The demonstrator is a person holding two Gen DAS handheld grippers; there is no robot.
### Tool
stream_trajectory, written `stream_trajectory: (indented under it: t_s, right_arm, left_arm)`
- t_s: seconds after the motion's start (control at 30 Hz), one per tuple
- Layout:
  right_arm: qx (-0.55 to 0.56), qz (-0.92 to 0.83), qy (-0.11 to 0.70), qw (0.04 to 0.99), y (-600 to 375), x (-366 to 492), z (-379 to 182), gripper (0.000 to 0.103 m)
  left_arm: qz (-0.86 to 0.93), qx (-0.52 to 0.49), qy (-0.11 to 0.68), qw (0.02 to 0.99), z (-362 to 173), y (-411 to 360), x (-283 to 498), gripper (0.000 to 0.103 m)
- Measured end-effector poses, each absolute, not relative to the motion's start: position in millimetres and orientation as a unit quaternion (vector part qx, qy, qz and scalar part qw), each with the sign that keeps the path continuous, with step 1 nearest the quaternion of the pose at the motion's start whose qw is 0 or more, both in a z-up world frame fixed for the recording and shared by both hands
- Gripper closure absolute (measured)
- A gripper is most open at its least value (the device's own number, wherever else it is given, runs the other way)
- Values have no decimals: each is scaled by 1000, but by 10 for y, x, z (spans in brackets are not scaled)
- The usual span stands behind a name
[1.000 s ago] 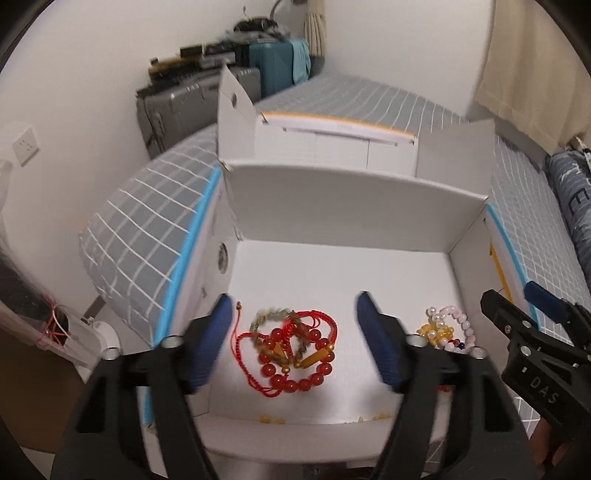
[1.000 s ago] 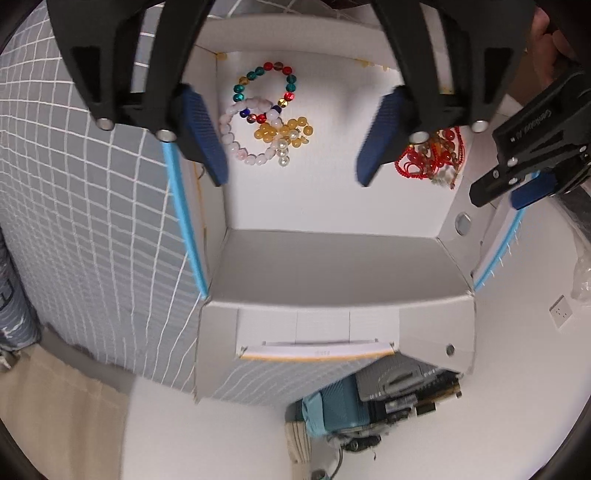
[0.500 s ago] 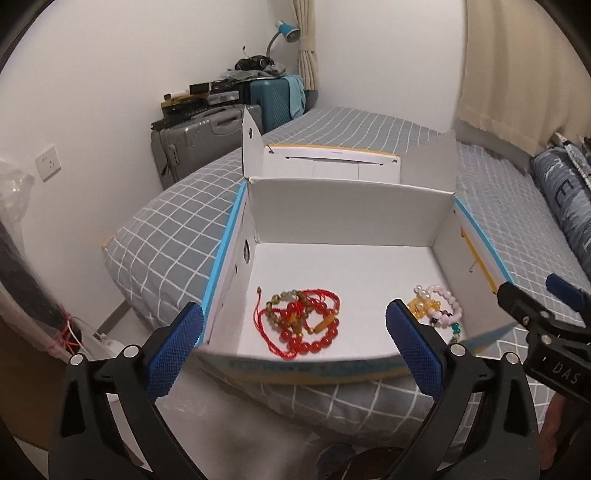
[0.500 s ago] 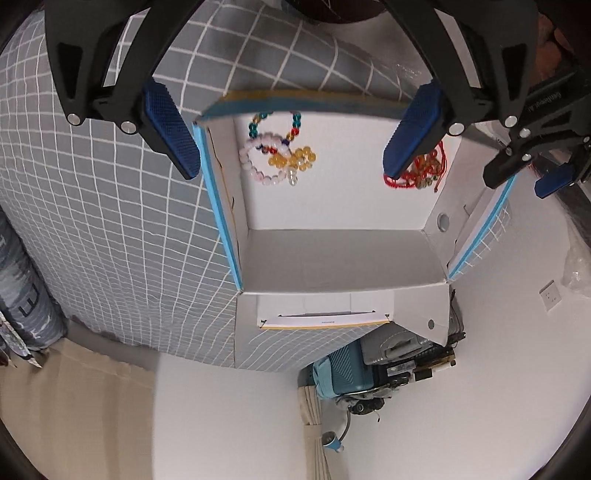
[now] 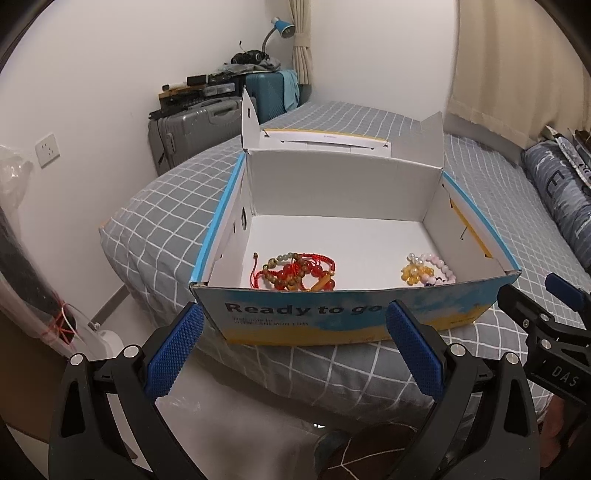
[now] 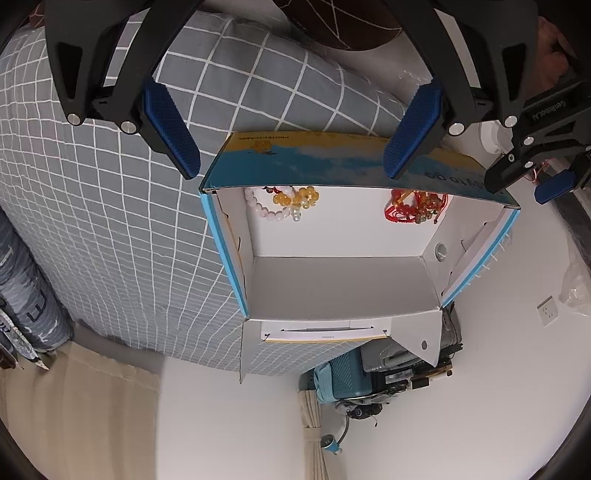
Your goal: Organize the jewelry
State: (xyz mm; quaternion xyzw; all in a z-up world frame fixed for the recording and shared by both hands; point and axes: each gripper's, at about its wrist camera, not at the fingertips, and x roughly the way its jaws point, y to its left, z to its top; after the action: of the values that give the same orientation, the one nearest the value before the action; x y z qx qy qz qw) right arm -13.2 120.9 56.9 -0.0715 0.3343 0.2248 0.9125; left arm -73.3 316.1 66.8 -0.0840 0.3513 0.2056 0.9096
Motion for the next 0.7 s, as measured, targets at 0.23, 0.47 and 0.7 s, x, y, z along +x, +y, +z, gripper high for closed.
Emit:
stream_trajectory:
  t_s: [0.23, 0.47, 0.7]
  right_arm:
    - [-71, 223, 335, 912, 1203, -147, 558, 8]
    - [-70, 221, 336, 913, 1193, -149, 559, 8]
    - [-70, 220, 337, 913, 1181, -152, 564, 8]
  left_arm:
    - [210, -83, 349, 910, 658, 3187, -752, 6]
    - [208, -85, 350, 910, 655, 3188, -743, 6]
    - [207, -77, 352, 910, 650, 3137, -732, 6]
